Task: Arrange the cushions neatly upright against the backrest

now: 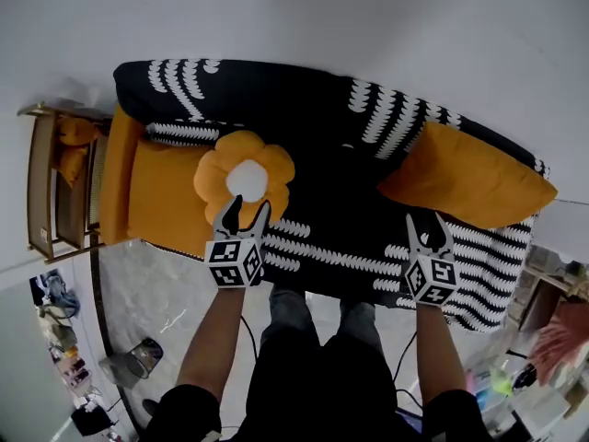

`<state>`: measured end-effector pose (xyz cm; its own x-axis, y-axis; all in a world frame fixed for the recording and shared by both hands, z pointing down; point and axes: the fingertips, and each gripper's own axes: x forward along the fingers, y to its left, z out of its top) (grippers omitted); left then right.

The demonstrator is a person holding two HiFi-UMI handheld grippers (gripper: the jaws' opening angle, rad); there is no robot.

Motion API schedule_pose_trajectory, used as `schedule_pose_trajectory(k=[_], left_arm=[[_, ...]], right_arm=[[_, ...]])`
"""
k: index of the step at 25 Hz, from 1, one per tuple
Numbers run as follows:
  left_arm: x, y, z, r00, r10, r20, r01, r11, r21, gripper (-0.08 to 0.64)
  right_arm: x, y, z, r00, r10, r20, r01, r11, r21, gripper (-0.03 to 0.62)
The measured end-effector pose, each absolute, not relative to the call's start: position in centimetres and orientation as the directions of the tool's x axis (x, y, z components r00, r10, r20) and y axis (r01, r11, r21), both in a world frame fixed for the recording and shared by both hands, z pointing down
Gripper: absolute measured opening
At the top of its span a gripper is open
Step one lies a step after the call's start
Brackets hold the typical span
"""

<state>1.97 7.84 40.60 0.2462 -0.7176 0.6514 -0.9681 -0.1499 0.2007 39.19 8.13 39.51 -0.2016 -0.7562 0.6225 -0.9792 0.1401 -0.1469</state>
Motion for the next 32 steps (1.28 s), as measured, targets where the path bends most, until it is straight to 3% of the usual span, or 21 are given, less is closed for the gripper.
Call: schedule_pose_trajectory(k=[8, 14, 23, 26, 32], left_arm=[[-11.2, 7.0, 43.1, 0.186, -0.666, 0.723, -0.981, -0.083, 0.175, 0.279], [-16.2, 6.5, 47.7, 0.221, -0.576, 0.787, -0.974, -0.093, 0.206, 0.336], [-17.2, 7.5, 53.7, 0.242, -0.532, 0.812, -0.953, 0.027, 0.301, 0.338], [-17.7, 7.6, 54.8, 0.248, -0.538, 0.805, -0.938, 0.076, 0.339, 0.287], [-17.7, 8.1, 56.3, 0.296, -0.555, 0.777, -0.896, 0.121, 0.428, 0.282]], right_arm=[[22.9, 4.7, 43.8, -0.301, -0.683, 0.665, -0.953, 0.241, -0.184, 0.262], [13.7, 2.3, 47.0, -0.368, -0.618, 0.695, -0.929, 0.276, -0.247, 0.279], [10.6, 0.3, 54.2, -0.422, -0.504, 0.753, -0.904, 0.176, -0.389, 0.315], [8.9, 0.8, 57.8, -0.473, -0.421, 0.774, -0.879, 0.16, -0.449, 0.357], [7.4, 0.8, 62.5, -0.539, -0.355, 0.764, -0.829, 0.06, -0.557, 0.391]])
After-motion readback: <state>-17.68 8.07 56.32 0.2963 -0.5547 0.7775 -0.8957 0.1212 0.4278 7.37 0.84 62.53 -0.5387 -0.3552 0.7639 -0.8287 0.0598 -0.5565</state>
